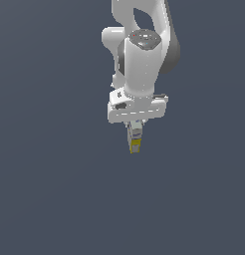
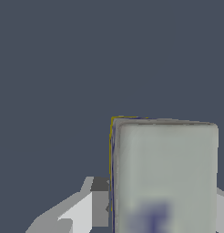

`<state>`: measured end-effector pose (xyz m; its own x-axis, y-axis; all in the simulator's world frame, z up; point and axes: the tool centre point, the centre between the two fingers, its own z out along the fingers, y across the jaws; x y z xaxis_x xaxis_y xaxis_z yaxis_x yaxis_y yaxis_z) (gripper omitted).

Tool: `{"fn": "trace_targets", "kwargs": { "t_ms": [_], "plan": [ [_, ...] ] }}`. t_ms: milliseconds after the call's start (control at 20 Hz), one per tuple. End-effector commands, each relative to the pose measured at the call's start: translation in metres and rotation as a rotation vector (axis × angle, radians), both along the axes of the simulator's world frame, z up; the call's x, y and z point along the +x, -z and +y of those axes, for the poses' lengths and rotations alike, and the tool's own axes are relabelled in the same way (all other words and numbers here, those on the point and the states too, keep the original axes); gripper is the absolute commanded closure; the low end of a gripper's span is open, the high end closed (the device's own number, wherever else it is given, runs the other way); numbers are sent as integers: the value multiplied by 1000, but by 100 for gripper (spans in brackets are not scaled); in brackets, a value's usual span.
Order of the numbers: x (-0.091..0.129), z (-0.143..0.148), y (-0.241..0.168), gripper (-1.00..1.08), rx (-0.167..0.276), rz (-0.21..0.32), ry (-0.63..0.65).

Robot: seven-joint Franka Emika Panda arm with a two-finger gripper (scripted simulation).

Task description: Pick up the object and move it to a goal position.

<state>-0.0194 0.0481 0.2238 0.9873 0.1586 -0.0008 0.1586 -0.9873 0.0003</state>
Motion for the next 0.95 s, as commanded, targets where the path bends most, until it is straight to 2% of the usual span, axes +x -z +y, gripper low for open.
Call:
{"fn": "trace_targets", "kwargs": {
  "t_ms": [0,450,900],
  "plan": [
    [-16,-6,-13,108,0,-1,0],
    [-56,-21,-47,108,1,-1,0],
    [-69,-26,-59,108,1,-1,0]
  ]
}}
